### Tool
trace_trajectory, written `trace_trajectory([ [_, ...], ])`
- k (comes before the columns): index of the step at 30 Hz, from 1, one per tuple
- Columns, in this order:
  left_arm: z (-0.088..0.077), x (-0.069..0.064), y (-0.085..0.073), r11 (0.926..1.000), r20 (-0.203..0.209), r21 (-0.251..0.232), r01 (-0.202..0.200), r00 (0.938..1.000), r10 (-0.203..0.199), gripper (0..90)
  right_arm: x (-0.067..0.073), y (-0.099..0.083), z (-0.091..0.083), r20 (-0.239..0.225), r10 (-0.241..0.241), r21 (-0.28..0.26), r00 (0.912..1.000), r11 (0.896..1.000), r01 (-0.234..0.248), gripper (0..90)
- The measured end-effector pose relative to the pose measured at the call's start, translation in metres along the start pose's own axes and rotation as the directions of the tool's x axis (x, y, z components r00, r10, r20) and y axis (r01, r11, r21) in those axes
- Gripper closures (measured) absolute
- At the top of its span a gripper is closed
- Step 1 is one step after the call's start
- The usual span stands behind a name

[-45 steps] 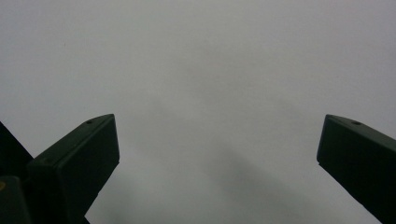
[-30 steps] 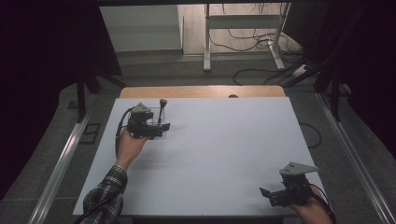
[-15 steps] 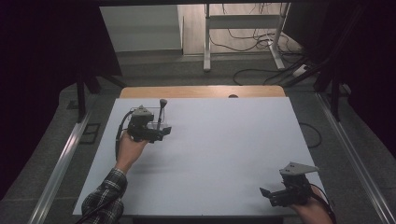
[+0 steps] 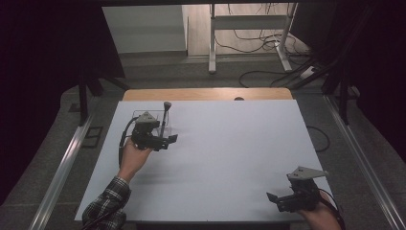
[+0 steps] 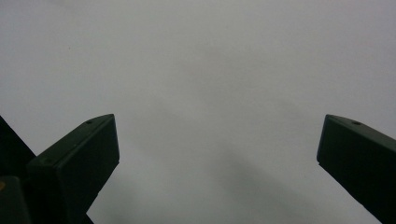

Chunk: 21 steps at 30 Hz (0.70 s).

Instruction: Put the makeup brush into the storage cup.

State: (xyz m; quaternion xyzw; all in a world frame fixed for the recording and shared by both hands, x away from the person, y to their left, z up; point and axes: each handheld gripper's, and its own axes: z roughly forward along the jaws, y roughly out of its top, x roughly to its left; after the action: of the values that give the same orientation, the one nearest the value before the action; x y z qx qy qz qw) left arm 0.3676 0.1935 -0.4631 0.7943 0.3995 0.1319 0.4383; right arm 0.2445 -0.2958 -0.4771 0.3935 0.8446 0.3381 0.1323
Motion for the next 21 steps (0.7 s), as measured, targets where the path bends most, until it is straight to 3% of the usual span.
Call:
trace_trajectory([
  [21,-0.010,-0.014,-0.007,0.9995,0.004,0.002,-0.031,0.9995,0.031,0.6,0.000,0.000,0.000,-0.007,-0.001,-0.004,1.0000,1.000,0.001,0.0],
])
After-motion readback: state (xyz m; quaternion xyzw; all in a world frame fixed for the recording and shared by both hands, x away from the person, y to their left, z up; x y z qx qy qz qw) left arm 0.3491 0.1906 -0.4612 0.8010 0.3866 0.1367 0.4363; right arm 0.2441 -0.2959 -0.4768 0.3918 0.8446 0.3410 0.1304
